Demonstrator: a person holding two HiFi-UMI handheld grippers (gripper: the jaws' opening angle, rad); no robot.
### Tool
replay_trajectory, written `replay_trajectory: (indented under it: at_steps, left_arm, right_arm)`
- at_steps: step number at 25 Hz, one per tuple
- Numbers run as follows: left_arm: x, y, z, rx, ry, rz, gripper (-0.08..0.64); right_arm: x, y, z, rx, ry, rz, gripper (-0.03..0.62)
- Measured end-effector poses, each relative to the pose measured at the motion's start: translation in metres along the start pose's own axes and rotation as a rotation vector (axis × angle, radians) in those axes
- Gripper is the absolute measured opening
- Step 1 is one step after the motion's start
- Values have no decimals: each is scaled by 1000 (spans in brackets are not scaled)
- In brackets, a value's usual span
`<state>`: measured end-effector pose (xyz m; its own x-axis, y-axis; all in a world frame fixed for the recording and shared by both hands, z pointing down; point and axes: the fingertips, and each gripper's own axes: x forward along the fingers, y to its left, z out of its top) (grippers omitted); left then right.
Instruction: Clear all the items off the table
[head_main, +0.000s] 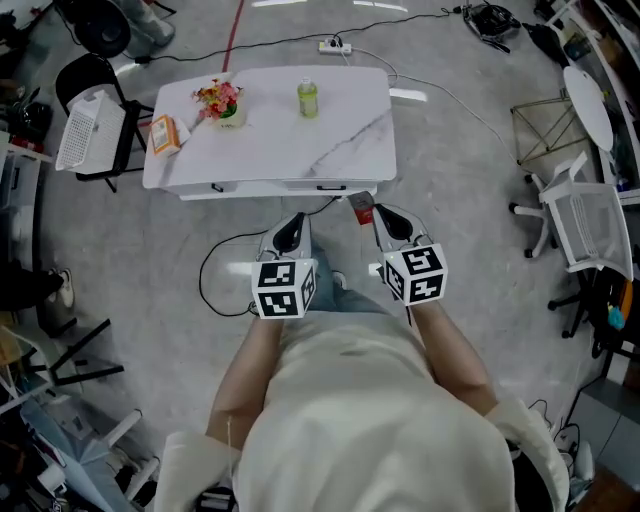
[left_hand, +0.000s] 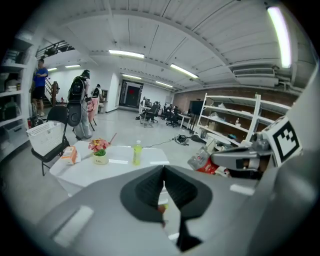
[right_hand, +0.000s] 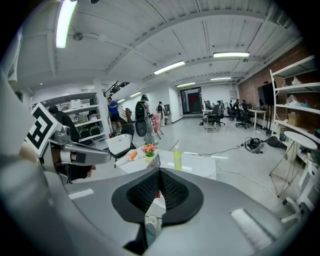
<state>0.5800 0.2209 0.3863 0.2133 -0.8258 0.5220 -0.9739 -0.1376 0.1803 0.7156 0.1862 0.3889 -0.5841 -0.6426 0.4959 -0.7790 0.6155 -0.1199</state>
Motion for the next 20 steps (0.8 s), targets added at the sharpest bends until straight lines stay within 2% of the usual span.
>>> replay_trajectory:
  at_steps: [10, 20]
  left_arm:
    - [-40, 54, 5, -50, -51, 136, 9]
    - [-81, 156, 5, -116, -73, 233, 11]
  right_arm:
    - [31, 62, 31, -91, -18, 162, 0]
    - [87, 158, 65, -172, -24, 269, 0]
